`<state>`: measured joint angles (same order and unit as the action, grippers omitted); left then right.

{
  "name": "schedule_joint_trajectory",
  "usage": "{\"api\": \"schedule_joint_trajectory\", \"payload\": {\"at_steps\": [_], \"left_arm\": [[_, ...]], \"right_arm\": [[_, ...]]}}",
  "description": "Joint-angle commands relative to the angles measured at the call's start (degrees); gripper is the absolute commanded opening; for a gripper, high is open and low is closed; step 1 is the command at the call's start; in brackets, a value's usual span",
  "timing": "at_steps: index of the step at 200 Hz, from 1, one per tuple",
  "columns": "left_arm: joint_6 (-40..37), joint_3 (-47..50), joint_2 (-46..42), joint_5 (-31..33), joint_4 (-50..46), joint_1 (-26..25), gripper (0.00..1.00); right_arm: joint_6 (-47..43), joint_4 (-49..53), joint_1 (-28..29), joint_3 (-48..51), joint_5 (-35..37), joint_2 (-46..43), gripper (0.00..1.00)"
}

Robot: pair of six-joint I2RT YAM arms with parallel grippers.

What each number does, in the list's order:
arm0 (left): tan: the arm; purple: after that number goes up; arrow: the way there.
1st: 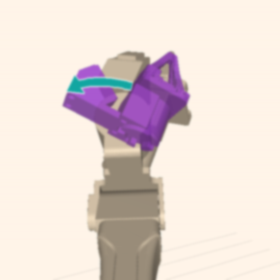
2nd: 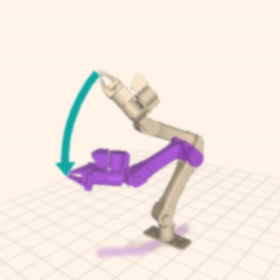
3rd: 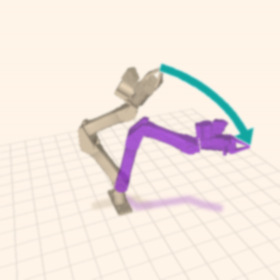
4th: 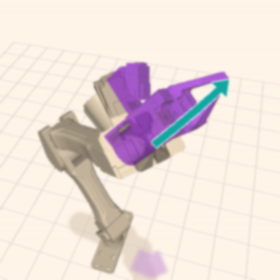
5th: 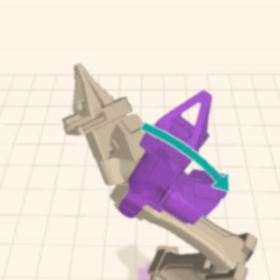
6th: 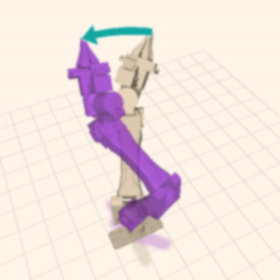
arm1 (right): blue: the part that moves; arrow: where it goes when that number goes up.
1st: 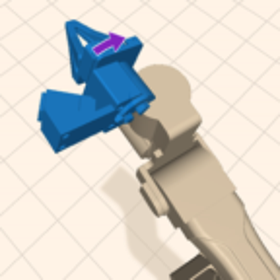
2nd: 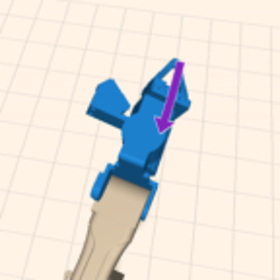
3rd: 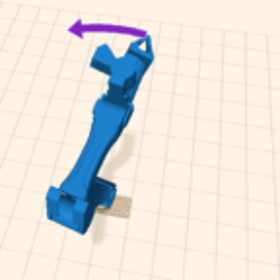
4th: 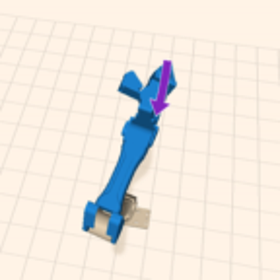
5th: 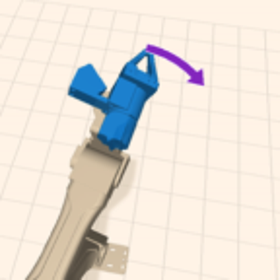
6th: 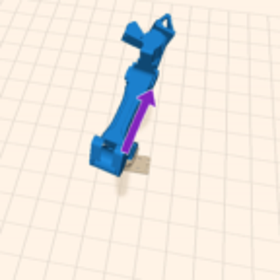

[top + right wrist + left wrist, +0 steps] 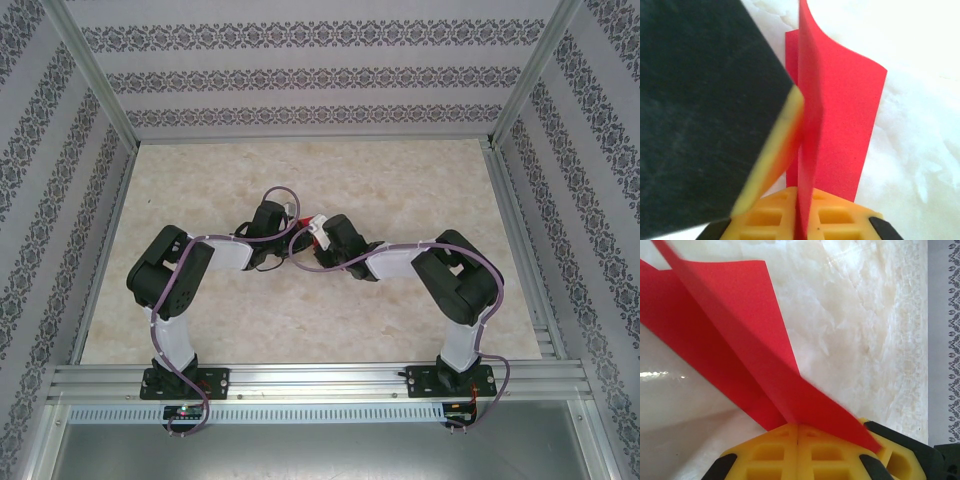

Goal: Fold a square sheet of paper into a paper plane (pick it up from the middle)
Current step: Fold the wing for the fifth time at the center of the table.

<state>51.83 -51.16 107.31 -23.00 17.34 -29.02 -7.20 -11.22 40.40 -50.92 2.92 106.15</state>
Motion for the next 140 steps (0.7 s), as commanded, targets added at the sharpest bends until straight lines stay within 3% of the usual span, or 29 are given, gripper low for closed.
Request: {"api": "schedule_joint_trajectory", "payload": {"at_steps": [1,75,140], "left_arm": [[-0.90,0.72,-1.12,1.37,-1.74,1.18,0.07],[-2.53,5.14,-6.63,2.22,-2.08,3.00,0.07],[-1.99,10.01,-9.12,-0.87,5.04,2.94,0.07]], "right_arm": [[1.43,-1.85,-1.17,0.99,-2.61,-0.65,0.06],[9.37,-2.90,-3.88,2.16,-15.53,-2.60,0.00],[17.84,-3.02,-5.16,1.46,-25.76,-0.96,0.00]]}}
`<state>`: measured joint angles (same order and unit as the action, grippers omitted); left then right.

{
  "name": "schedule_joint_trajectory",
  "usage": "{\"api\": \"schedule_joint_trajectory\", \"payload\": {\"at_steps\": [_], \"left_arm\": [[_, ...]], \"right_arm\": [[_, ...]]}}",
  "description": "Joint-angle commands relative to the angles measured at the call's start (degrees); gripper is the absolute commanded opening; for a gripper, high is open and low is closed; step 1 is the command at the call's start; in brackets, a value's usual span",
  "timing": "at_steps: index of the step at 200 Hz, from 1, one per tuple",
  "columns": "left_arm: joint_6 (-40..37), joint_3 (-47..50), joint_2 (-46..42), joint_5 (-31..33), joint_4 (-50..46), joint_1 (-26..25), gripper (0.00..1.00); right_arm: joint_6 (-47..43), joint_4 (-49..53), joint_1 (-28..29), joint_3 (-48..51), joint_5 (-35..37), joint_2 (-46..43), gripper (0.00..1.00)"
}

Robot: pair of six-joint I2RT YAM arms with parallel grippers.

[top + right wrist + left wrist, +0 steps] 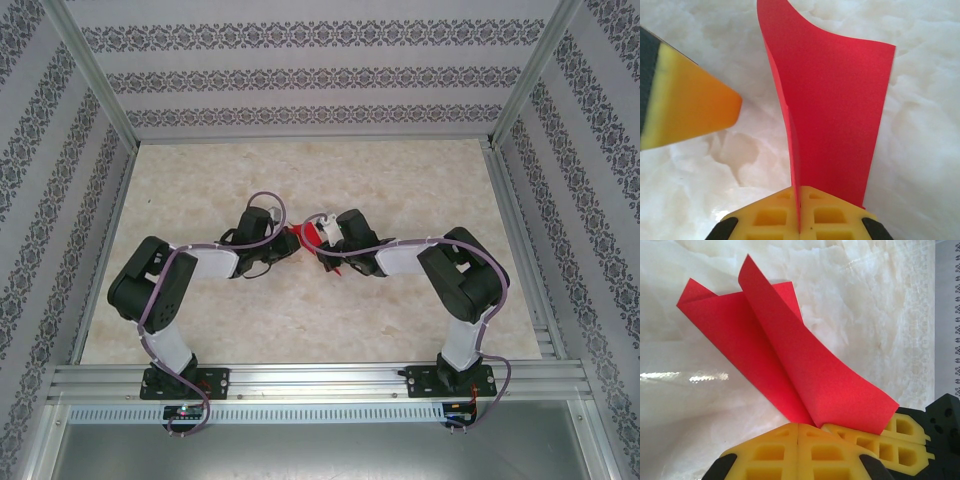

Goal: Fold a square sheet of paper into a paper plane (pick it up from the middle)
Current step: Fold the wing for the fifth time at the center of the table.

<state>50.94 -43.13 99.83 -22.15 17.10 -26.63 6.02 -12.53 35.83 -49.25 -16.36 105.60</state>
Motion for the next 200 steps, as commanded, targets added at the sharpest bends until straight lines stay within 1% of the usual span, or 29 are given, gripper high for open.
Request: {"api": "schedule_joint_trajectory", "payload": {"at_steps": [1,54,86,149,200], "left_arm": [[-1.05,2.04,-1.70,-1.78,5.43,0.59,0.07],[-0.33,3.75,-1.75,-3.03,8.52,0.48,0.07],[-0.14,4.09,-1.74,-3.18,9.33,0.46,0.07],[0.29,3.56,-0.05,-3.86,10.49,0.23,0.07],[0.30,3.00,1.98,-3.32,9.46,0.02,0.06]], "right_arm": [[4.75,-1.75,-0.59,-0.22,-6.71,-0.36,0.00],[9.20,-2.01,-1.47,-1.35,-14.67,1.83,0.00],[9.54,-1.18,-1.47,-1.96,-15.40,3.01,0.00],[10.50,-0.05,-1.55,-3.71,-17.74,5.88,0.10],[10.50,1.64,-1.55,-4.36,-17.48,6.46,0.12]]}}
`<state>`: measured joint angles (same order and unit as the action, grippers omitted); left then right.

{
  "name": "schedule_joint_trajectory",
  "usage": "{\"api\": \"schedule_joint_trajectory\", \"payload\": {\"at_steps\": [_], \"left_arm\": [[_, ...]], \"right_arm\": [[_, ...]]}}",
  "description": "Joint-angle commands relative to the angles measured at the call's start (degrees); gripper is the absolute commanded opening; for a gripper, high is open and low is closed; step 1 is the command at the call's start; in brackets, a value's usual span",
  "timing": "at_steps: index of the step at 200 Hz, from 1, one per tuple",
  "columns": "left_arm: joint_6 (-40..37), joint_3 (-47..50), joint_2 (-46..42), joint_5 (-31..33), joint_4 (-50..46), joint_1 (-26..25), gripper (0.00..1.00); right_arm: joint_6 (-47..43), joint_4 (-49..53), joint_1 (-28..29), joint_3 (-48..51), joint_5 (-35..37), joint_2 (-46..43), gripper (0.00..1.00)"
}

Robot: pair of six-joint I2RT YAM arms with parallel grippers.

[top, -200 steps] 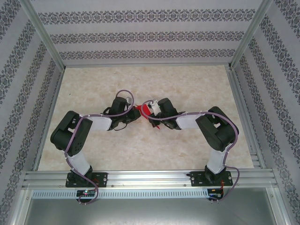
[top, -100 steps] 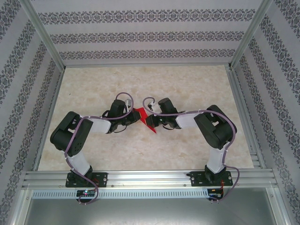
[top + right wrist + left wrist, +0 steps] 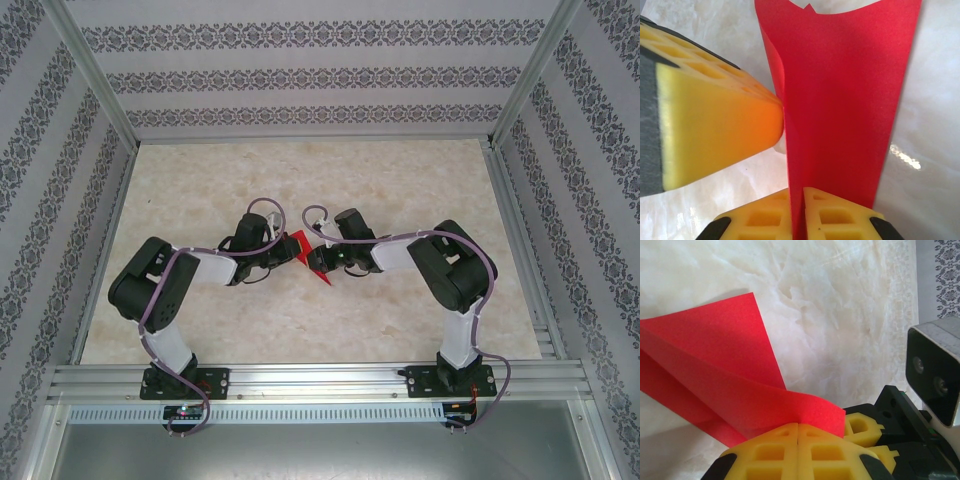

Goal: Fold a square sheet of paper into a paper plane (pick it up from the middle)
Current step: Fold the wing for the fifth time at the center of the table.

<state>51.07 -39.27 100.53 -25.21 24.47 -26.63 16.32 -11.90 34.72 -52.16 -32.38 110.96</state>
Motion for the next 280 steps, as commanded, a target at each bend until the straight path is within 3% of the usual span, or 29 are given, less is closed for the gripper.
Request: {"api": "schedule_joint_trajectory", "payload": {"at_steps": [1,157,231,280], "left_arm": [[0.13,-0.84,1.31,-0.22,2.04,0.01,0.06],[-0.09,-1.30,3.62,1.60,-1.35,0.07,0.06],[-0.27,-1.24,3.44,1.88,-1.79,0.08,0.06],[-0.59,-1.70,3.70,2.17,-2.83,0.09,0.05]], "right_arm": [[0.25,1.05,-0.40,-1.45,-1.42,1.15,0.12],[4.62,0.94,-1.67,-1.42,-7.37,-1.18,0.22],[6.97,3.95,-1.76,-1.02,-4.23,1.77,0.08],[5.63,7.49,-1.45,-2.17,-1.75,2.53,0.09]]}}
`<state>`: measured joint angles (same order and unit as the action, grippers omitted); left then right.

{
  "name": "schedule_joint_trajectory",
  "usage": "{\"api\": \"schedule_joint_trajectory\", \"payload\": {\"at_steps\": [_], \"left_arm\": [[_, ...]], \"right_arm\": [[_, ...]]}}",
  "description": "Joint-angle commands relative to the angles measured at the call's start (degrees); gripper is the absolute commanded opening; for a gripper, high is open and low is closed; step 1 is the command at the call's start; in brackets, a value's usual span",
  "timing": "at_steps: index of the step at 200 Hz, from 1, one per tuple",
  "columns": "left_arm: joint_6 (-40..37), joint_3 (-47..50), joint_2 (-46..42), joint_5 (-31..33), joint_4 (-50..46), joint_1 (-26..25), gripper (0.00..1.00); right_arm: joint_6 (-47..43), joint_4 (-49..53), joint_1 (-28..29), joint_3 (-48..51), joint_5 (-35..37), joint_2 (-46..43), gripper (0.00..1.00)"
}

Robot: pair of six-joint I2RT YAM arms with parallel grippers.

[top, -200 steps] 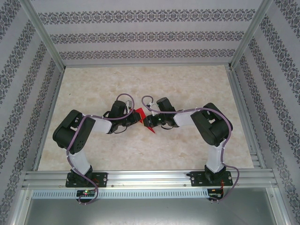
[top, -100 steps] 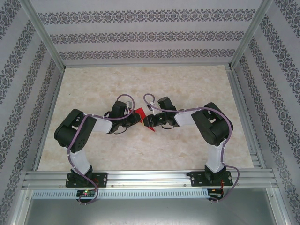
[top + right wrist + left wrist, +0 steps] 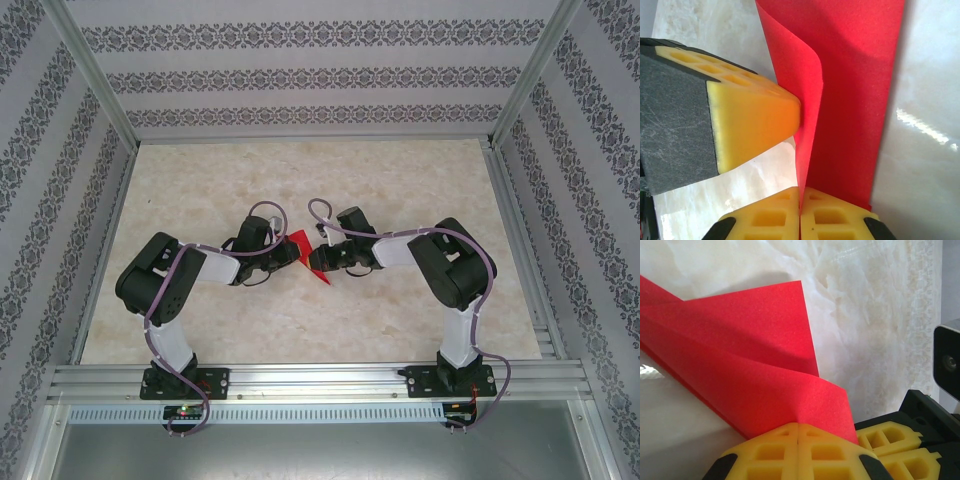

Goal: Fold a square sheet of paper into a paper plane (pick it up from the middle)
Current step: Fold the wing for the fifth time at the center of the table.

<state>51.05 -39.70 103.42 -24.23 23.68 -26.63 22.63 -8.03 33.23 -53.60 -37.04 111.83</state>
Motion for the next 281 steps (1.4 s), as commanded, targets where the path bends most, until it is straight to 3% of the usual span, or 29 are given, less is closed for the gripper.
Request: {"api": "schedule_joint_trajectory", "payload": {"at_steps": [1,41,117,159,211,281], "left_arm": [[-0.58,-1.30,0.82,1.19,-2.05,0.04,0.05],[-1.04,-1.78,1.08,1.55,-3.81,0.05,0.06],[-1.13,-1.92,1.44,1.02,-3.72,0.03,0.06],[-1.13,-1.81,1.17,0.81,-3.56,0.03,0.05],[-1.19,-2.09,-0.09,-0.17,-2.57,0.08,0.06],[-0.45,-1.66,-1.24,-3.93,1.47,0.02,0.07]], "right_arm": [[-0.67,3.63,0.05,-0.72,2.87,1.60,0.09],[1.67,3.85,-0.36,-0.12,1.37,-2.39,0.19],[5.24,6.78,-0.82,1.57,-2.60,-6.54,0.22],[5.75,8.35,-0.72,1.60,-2.71,-5.81,0.22],[6.14,8.74,-0.67,1.49,-1.25,-3.17,0.12],[6.41,8.58,-0.49,1.79,-0.43,-0.83,0.13]]}}
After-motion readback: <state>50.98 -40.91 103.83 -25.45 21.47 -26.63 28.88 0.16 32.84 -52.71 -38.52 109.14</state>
